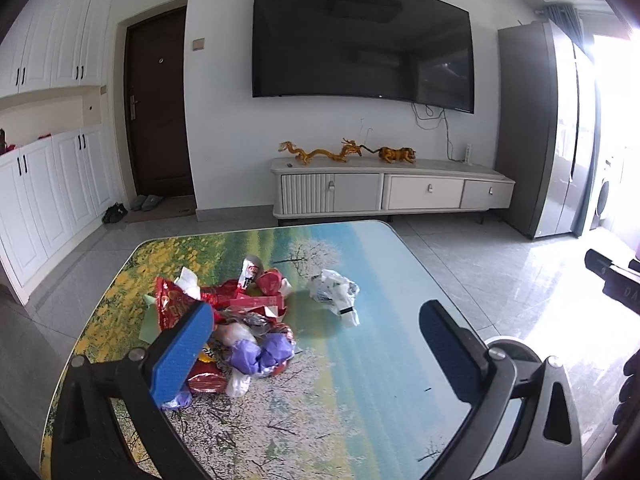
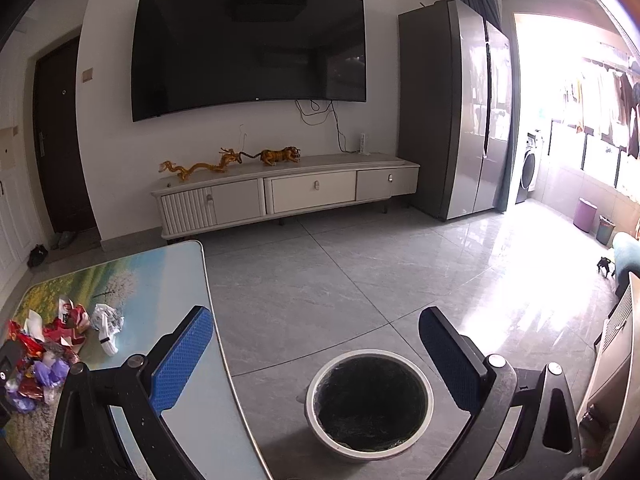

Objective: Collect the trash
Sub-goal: 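Grasp the purple plastic bag with left tool while right tool grasps white plastic bag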

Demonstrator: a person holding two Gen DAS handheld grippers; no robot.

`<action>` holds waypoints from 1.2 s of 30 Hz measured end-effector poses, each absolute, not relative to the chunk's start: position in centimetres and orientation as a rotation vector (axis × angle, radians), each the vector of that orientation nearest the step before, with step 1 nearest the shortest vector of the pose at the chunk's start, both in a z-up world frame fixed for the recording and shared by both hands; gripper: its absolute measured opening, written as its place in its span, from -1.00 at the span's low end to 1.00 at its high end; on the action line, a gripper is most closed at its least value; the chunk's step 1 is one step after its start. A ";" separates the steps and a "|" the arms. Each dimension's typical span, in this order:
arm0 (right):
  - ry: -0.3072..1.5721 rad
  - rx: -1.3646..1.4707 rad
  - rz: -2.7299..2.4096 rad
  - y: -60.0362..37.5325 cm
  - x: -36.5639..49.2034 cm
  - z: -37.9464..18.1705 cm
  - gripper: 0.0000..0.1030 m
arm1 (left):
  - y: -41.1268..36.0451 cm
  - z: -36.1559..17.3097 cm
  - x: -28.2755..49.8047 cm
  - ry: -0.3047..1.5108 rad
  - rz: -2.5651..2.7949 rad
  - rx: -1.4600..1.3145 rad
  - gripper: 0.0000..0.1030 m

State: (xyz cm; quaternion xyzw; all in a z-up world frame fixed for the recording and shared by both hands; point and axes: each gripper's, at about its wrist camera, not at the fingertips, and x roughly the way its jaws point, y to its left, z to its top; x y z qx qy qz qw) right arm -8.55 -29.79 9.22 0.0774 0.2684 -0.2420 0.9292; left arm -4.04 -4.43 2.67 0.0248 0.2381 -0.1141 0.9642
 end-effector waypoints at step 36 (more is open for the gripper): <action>0.853 0.173 0.085 -18.4 6.3 1.6 0.22 | 13.5 -8.1 4.2 0.851 -0.209 -0.128 -0.21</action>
